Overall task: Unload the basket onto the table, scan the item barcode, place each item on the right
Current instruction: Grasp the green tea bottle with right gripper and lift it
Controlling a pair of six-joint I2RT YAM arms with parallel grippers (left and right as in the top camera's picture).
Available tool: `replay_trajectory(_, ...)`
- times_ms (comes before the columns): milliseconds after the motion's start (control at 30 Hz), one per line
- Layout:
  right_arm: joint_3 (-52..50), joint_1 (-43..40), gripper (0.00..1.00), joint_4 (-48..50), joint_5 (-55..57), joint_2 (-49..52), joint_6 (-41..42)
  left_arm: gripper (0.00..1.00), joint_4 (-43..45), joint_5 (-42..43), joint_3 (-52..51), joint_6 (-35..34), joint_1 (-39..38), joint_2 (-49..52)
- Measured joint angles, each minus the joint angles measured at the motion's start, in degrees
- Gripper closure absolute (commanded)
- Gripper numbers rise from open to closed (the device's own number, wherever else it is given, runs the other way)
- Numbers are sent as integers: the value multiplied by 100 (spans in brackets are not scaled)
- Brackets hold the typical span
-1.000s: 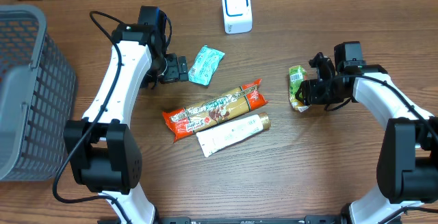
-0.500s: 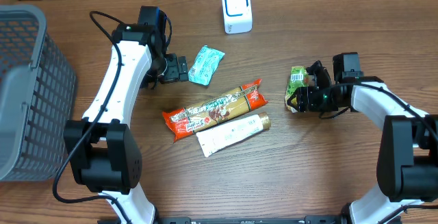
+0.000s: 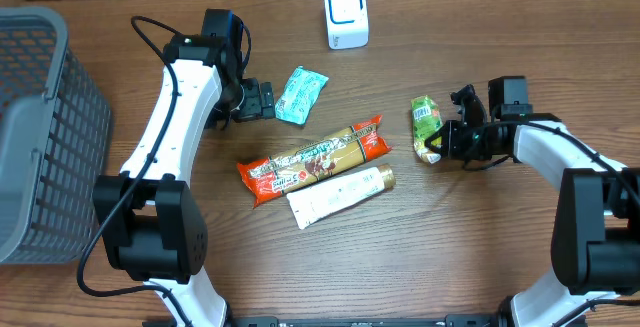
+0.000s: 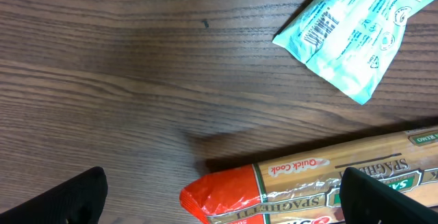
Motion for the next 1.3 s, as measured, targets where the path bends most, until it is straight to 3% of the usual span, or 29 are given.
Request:
replay_trajectory(300,1067,-361,96,-1176,-758,-212,186,0,-2,-2,0,0,0,0)
replay_trajectory(533,2201,-197,96,-2391,-1851,-988,-286,0,0,-17,0,0,0,0)
replay_trajectory(900,2380,-72,96,-2669,-2621,-1513,-1152,1,0,-17,0,-2,0,0)
replay_trajectory(1300,2380,33,96,-2162,-2791,-2057,-1556,1,0,-17,0,-2,0,0)
